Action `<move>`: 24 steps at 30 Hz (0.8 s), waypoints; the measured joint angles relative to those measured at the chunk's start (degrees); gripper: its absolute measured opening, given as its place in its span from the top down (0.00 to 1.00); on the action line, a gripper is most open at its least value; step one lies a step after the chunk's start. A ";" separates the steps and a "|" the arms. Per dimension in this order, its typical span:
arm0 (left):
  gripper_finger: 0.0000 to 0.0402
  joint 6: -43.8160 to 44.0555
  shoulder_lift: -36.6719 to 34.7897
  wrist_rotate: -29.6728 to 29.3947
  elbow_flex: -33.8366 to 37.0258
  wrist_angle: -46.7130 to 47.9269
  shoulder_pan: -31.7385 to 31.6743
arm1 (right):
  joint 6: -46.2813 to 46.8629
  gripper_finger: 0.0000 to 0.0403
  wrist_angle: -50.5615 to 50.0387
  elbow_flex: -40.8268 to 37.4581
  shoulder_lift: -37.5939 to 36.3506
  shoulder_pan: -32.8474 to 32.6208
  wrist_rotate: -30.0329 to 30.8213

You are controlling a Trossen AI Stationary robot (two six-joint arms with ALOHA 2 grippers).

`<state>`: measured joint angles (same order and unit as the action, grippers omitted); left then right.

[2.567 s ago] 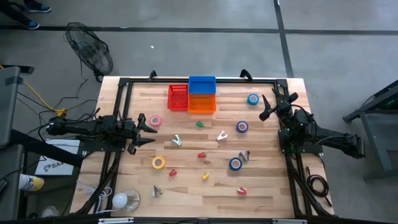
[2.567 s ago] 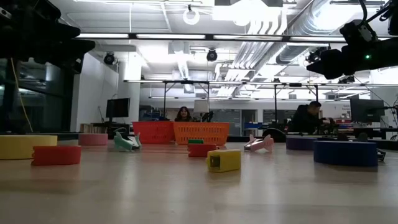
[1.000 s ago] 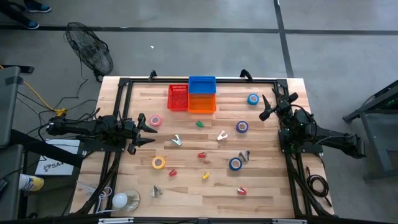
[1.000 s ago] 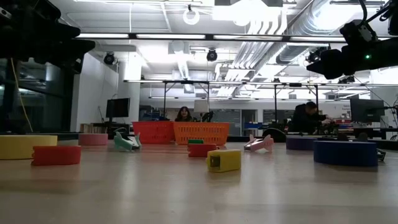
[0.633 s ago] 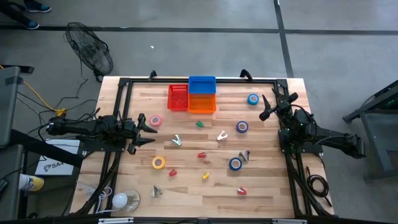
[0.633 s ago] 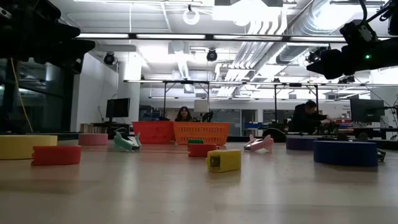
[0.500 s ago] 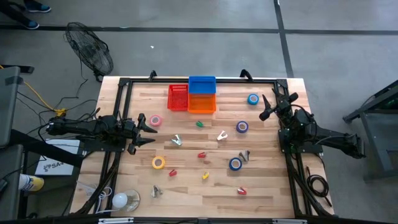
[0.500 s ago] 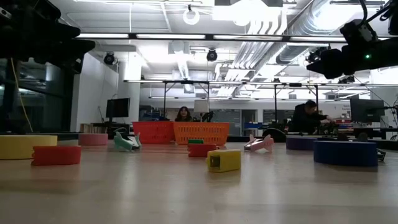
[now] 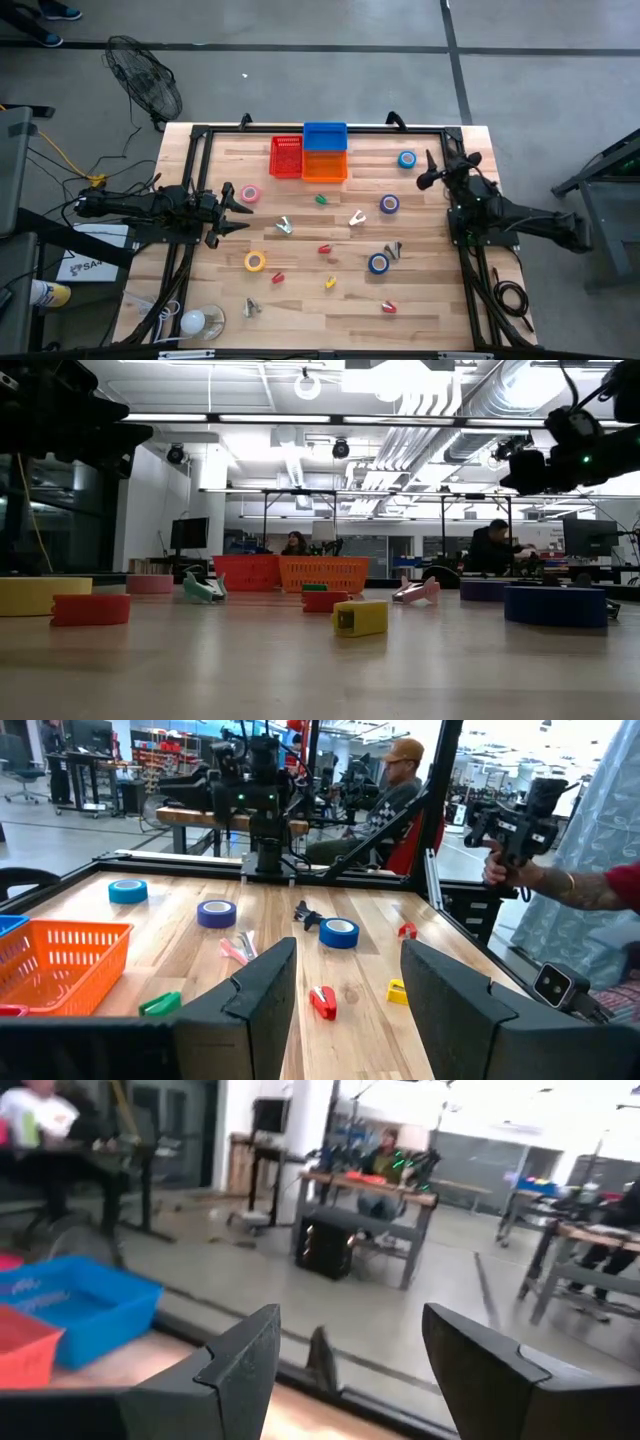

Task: Pick and place Stapler, Stapler remover, tape
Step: Put the light blue tape into the blue bin

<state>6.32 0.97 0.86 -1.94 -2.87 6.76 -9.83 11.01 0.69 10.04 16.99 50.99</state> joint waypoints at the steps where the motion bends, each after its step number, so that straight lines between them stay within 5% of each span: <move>1: 0.55 -0.02 0.02 0.00 -0.01 0.00 0.00 | 1.08 0.41 -0.18 0.00 1.51 0.03 -0.61; 11: 0.55 0.01 0.00 0.01 0.00 0.00 0.00 | 11.62 0.41 -7.06 8.70 22.65 9.46 -15.34; 24: 0.55 0.01 0.00 0.00 0.01 0.00 0.00 | 18.54 0.41 -34.71 33.70 54.48 25.88 -33.55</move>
<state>6.33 0.97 0.86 -1.93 -2.87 6.76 8.71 -23.70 34.39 64.52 42.87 17.43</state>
